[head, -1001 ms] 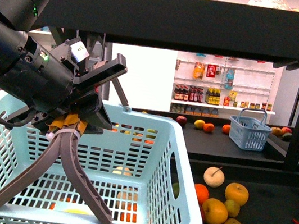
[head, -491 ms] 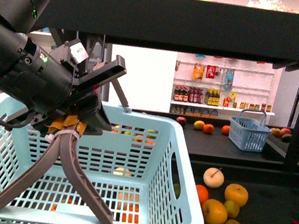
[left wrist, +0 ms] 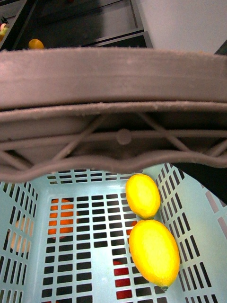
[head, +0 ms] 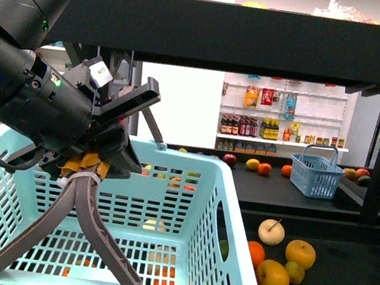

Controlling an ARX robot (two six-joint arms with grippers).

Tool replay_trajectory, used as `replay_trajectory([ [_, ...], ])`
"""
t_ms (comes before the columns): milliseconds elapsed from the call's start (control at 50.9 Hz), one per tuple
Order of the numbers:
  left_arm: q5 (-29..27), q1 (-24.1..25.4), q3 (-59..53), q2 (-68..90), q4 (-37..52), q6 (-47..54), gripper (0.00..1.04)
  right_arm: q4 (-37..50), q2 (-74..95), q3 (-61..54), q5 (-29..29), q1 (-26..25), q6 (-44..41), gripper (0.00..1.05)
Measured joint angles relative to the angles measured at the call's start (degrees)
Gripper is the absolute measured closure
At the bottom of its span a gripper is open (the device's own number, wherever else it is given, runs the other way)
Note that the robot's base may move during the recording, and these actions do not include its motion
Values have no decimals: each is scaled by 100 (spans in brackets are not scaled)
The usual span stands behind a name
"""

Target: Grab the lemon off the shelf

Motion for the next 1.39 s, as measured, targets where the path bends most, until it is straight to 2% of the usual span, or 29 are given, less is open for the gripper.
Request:
replay_trajectory([
  [569,-7,0,0,0,0,0,89,33,-271,-245,-9,-11,-7,102],
  [1001,-9,0,0,0,-2,0,89,33,-271,-245,-9,-11,-4,38],
  [1159,-7,0,0,0,-2,0,89,33,-271,-245,-9,-11,-4,8],
  [1296,-9,0,-31,0,103,-44,89,33,-271,-245,-9,-11,-4,8],
  [1394,-22,11,-437,-13,1276,-555,89,33,-271,-245,-9,-11,-4,8],
])
